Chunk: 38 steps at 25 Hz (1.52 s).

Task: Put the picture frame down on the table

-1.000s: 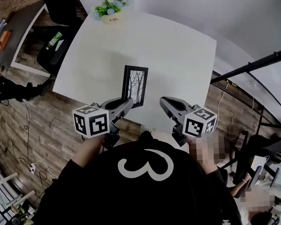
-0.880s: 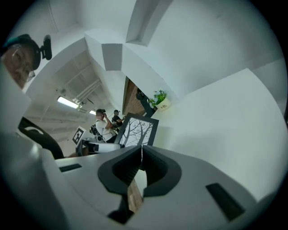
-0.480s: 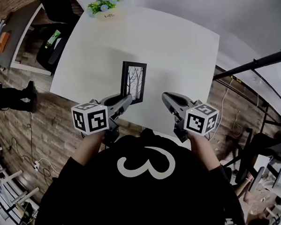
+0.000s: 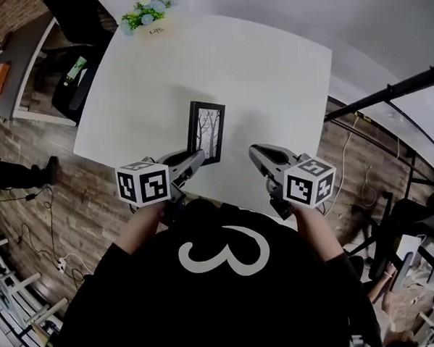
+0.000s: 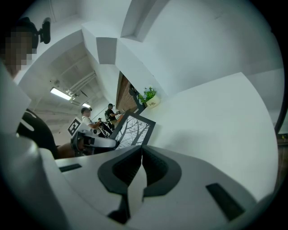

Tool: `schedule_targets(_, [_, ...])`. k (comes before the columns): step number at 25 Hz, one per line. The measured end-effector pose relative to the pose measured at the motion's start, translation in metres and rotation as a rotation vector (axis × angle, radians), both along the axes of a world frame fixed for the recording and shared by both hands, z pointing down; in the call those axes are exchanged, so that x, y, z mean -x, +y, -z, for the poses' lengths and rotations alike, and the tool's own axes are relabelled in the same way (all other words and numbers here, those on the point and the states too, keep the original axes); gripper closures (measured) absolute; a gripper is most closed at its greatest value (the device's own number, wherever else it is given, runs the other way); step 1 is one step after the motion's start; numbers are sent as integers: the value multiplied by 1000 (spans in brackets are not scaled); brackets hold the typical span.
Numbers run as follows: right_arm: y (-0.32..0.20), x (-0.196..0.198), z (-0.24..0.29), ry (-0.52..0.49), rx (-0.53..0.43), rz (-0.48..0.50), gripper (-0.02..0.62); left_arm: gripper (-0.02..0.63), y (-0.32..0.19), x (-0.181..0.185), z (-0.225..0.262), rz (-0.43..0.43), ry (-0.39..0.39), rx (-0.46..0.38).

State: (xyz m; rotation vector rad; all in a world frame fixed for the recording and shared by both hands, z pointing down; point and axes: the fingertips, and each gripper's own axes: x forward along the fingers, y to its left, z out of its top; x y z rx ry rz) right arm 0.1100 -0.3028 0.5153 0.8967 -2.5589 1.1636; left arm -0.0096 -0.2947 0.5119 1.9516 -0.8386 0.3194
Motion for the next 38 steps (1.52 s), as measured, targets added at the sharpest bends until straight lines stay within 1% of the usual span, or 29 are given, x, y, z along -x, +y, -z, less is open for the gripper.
schedule_targets(13, [-4, -2, -7, 8, 22, -16, 572, 540, -8, -3, -20, -20, 35, 80])
schedule_targets(16, [-4, -3, -8, 10, 23, -19, 571, 540, -10, -4, -21, -17, 56, 96])
schedule_targets(22, [-4, -5, -9, 12, 22, -19, 571, 538, -13, -3, -25, 10, 97, 152])
schedule_targets(29, [1, -4, -12, 16, 25, -11, 571, 537, -15, 1, -30, 48, 124, 187])
schedule_targets(34, [5, -4, -16, 28, 29, -2, 571, 535, -18, 2, -33, 50, 99, 185])
schedule_targets(38, [9, -4, -19, 33, 31, 3, 571, 529, -18, 4, -37, 53, 46, 156])
